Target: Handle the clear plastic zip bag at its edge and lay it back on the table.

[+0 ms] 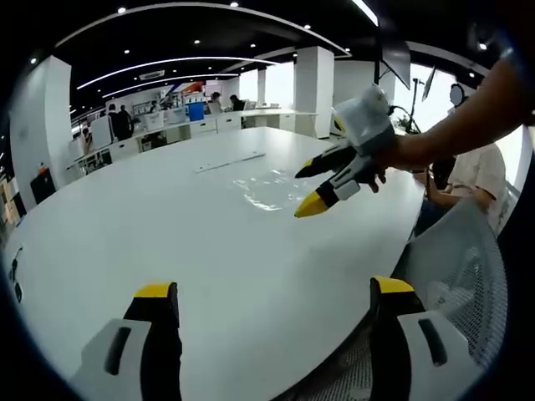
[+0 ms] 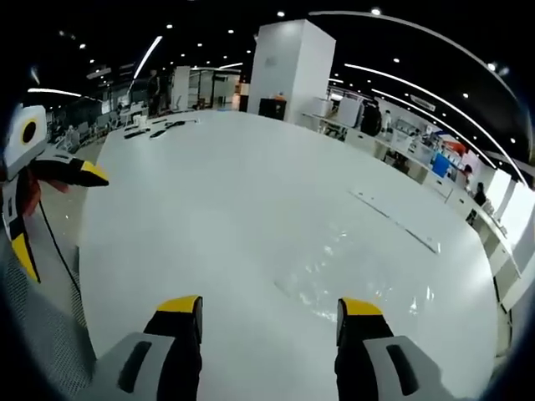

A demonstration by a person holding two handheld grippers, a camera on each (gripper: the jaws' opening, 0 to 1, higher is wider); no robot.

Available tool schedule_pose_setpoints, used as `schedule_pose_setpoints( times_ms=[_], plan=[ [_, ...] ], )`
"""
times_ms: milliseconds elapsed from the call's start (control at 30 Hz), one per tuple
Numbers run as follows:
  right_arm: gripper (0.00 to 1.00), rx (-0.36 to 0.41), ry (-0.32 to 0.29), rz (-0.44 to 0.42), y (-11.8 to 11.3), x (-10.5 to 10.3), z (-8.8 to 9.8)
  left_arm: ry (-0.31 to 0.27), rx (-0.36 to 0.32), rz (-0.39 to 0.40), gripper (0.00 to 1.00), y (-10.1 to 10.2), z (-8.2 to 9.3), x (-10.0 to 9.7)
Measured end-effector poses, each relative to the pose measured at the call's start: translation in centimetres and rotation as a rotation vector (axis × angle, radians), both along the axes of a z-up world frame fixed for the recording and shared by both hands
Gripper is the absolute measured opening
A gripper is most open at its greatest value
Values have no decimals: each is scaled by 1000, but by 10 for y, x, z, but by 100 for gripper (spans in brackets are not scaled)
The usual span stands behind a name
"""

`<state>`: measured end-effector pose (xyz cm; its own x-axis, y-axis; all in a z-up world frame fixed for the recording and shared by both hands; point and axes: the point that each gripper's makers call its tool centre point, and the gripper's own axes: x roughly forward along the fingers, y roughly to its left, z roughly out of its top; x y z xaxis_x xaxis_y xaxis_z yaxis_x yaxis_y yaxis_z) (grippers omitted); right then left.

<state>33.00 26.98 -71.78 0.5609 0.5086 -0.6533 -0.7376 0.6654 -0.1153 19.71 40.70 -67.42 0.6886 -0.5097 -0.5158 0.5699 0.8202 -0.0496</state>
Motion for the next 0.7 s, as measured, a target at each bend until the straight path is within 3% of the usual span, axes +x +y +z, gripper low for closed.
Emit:
schedule_pose_setpoints(
  times_ms=[433,700],
  plan=[
    [46,-2,18,-102,3,23,-14,10,-18,-5,90,-2,2,1],
    [42,20,37,-149,12,35,-19,21,-1,-19,87,-1,-2,-1]
  ],
)
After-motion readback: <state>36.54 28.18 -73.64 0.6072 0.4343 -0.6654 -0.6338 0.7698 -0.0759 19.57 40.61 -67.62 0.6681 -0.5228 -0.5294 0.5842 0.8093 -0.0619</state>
